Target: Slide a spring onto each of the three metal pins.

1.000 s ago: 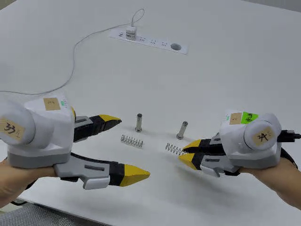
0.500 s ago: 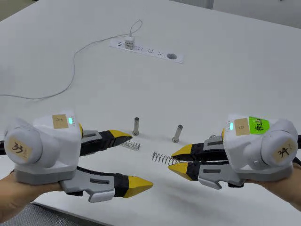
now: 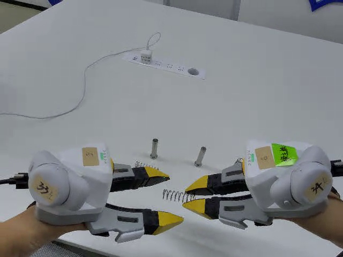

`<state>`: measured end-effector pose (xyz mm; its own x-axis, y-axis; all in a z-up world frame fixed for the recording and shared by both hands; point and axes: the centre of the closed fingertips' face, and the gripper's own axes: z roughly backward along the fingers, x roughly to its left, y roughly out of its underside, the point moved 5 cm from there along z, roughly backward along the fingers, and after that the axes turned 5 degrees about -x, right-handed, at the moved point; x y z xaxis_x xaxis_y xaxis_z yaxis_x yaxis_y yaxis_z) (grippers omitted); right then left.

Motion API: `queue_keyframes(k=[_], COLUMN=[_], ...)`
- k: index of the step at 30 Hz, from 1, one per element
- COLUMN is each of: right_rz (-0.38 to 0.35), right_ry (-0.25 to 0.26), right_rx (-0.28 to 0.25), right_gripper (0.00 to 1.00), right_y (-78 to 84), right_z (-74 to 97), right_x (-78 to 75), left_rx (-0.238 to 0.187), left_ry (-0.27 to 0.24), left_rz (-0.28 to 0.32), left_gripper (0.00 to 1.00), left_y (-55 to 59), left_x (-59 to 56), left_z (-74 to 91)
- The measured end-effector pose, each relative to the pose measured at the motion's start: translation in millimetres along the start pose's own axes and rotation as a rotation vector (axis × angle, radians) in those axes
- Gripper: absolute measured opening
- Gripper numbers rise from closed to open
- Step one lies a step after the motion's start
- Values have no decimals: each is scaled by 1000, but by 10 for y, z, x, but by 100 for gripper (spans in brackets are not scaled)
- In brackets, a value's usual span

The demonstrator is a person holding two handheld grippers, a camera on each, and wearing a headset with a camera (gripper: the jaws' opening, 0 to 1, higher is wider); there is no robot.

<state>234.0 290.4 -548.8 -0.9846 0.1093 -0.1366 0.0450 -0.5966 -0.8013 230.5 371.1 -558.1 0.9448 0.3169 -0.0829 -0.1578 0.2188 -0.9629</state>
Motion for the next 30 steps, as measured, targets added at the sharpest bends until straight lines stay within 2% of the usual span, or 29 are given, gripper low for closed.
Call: queue_keyframes(k=[5, 12, 19, 21, 23, 25, 27, 30], right_rz=[18, 30, 34, 36, 42, 48, 45, 21], right_ry=[-18, -28, -31, -30, -27, -33, -38, -19], right_rx=[-5, 2, 4, 4, 7, 9, 3, -24], right_gripper=[11, 11, 11, 11, 11, 11, 12, 12], right_y=[-41, -31, -24, -22, -23, -21, -17, -24], right_z=[13, -1, -1, 3, 10, 24, 35, 46], right_x=[3, 5, 1, -3, -12, -13, -11, -30], left_rx=[25, 22, 46, 61, 70, 74, 73, 66], left_ry=[12, 23, 33, 32, 42, 66, 71, 72], left_rz=[-7, -9, -20, -41, -107, -118, -131, -133], left_gripper=[30, 16, 14, 13, 12, 11, 10, 10], left_y=[32, 12, 15, 14, 0, -4, -11, -40], left_x=[22, 29, 29, 25, 14, -18, -16, 1], left_z=[-10, -17, -27, -38, -46, -52, -50, -43])
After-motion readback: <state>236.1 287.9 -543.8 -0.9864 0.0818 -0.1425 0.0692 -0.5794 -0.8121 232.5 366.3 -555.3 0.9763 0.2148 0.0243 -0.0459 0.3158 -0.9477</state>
